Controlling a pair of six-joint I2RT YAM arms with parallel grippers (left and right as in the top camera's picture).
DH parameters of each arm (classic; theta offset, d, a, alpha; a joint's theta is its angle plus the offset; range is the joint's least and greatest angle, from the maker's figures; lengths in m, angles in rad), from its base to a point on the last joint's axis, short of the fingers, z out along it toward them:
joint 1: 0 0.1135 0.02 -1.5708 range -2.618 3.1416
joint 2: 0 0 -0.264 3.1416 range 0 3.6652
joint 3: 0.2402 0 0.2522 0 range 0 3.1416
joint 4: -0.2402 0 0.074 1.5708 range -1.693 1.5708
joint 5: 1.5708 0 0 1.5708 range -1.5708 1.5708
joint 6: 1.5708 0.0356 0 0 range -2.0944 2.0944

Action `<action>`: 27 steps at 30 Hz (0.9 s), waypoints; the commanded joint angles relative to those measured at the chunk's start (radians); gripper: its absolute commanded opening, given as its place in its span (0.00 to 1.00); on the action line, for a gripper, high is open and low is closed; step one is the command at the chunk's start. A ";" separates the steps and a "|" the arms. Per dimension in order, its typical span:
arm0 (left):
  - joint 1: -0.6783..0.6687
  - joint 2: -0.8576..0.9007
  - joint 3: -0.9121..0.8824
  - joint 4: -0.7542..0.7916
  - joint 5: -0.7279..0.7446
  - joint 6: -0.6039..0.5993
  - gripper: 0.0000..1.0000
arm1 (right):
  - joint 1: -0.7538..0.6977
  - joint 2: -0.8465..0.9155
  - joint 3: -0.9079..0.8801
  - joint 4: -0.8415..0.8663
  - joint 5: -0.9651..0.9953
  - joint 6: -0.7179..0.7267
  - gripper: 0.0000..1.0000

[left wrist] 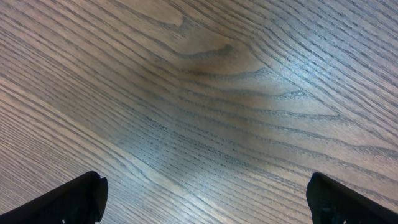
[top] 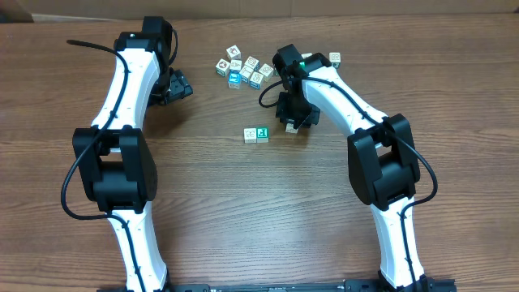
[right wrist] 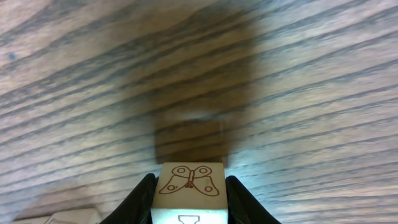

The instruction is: Form a horizontal line

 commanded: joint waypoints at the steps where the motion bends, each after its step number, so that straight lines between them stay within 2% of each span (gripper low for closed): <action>1: -0.003 -0.021 0.021 -0.002 -0.010 0.005 1.00 | -0.005 -0.020 0.006 0.004 -0.051 -0.001 0.30; 27: -0.003 -0.021 0.021 -0.002 -0.010 0.004 1.00 | 0.019 -0.020 0.006 0.017 -0.072 -0.001 0.30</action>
